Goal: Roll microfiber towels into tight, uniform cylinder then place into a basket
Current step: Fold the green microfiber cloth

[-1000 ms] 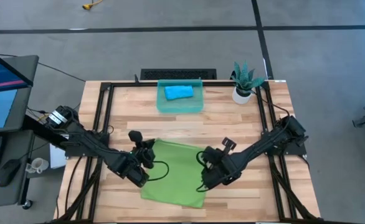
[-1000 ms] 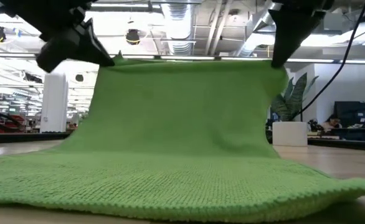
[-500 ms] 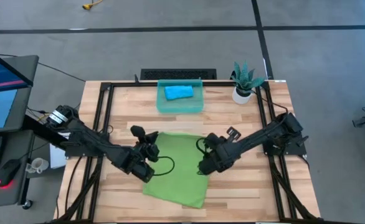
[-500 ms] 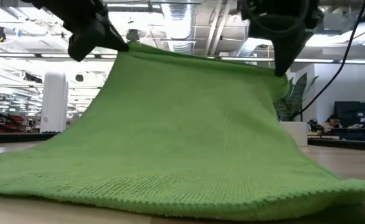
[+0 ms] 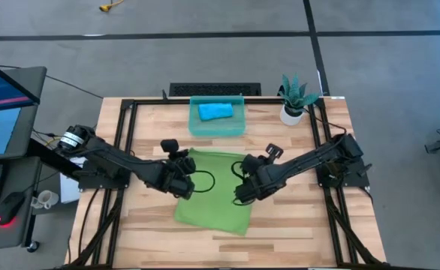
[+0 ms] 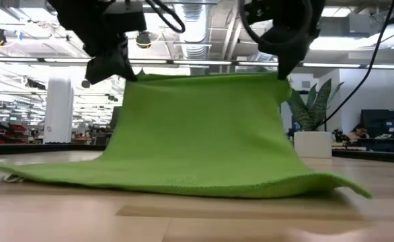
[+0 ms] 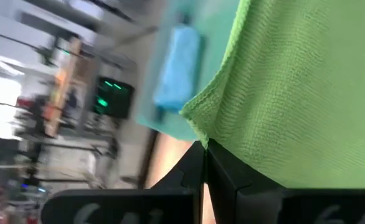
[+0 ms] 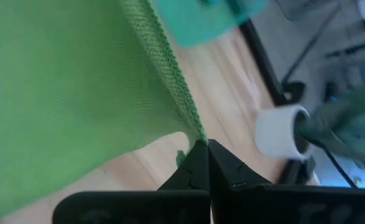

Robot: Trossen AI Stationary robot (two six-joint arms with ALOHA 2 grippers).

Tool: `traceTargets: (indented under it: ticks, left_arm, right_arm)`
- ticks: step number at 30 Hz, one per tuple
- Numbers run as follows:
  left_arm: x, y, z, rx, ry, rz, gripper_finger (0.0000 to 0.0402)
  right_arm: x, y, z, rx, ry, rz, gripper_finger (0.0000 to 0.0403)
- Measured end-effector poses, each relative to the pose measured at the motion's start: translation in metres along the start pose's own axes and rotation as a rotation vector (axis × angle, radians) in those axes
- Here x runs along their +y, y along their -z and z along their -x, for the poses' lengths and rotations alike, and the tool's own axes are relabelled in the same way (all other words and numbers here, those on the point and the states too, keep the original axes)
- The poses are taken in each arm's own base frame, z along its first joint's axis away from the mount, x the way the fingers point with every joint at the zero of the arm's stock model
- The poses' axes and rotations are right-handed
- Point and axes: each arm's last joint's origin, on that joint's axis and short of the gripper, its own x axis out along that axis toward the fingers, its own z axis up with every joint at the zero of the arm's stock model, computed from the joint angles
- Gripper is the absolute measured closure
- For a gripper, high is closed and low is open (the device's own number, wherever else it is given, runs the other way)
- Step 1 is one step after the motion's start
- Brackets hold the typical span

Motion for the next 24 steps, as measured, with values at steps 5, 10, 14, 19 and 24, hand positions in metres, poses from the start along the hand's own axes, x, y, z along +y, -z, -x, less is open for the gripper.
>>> traceTargets:
  ticks: [5, 10, 14, 19, 24]
  left_arm:
    - [-0.003, 0.003, 0.004, 0.014, 0.046, -0.002, 0.0401]
    - [-0.010, 0.007, 0.015, 0.006, 0.091, -0.016, 0.0401]
    - [-0.017, 0.010, 0.027, -0.018, 0.139, 0.006, 0.0401]
    - [-0.026, 0.014, 0.044, -0.063, 0.178, 0.074, 0.0401]
    - [-0.040, 0.022, 0.053, -0.108, 0.242, 0.152, 0.0401]
  right_arm:
    - [0.009, -0.007, 0.000, -0.059, -0.080, 0.012, 0.0395]
    - [0.021, 0.004, 0.013, -0.035, -0.170, -0.014, 0.0395]
    - [0.034, 0.016, 0.027, -0.059, -0.243, -0.035, 0.0395]
    - [0.057, 0.032, 0.031, -0.108, -0.347, -0.046, 0.0395]
    - [0.076, 0.045, 0.025, -0.095, -0.454, -0.064, 0.0396]
